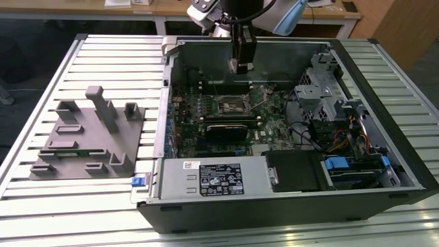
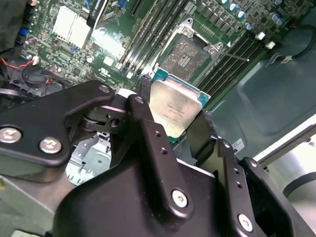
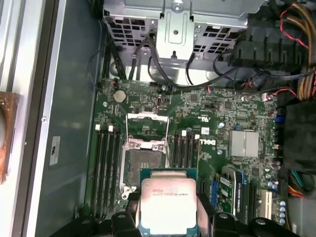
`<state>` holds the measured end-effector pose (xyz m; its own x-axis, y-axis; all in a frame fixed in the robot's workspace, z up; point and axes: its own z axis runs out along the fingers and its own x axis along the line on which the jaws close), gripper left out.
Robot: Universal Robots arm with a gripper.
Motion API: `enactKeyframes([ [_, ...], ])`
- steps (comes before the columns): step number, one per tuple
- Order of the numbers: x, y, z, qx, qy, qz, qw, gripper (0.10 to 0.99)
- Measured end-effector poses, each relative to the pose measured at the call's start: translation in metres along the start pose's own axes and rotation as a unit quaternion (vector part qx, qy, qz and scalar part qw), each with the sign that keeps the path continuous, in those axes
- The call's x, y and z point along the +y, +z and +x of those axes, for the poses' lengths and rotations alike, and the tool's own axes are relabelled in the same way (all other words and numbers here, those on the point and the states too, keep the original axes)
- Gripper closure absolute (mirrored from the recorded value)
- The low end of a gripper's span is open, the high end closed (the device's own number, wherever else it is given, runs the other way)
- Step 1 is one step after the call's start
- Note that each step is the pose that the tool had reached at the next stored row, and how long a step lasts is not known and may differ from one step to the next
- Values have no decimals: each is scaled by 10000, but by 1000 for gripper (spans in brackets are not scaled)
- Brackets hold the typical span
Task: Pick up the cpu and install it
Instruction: 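Place the cpu into insertion slot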
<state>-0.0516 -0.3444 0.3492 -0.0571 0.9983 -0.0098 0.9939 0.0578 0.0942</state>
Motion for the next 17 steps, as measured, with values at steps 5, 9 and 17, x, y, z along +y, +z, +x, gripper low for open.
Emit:
enactKeyframes([
  [5,-6,85,30,-2,30,6,10000,545],
  [9,-7,154,58,-13,150,8,9999,545],
  [17,-13,297,100,-17,190,18,9998,545],
])
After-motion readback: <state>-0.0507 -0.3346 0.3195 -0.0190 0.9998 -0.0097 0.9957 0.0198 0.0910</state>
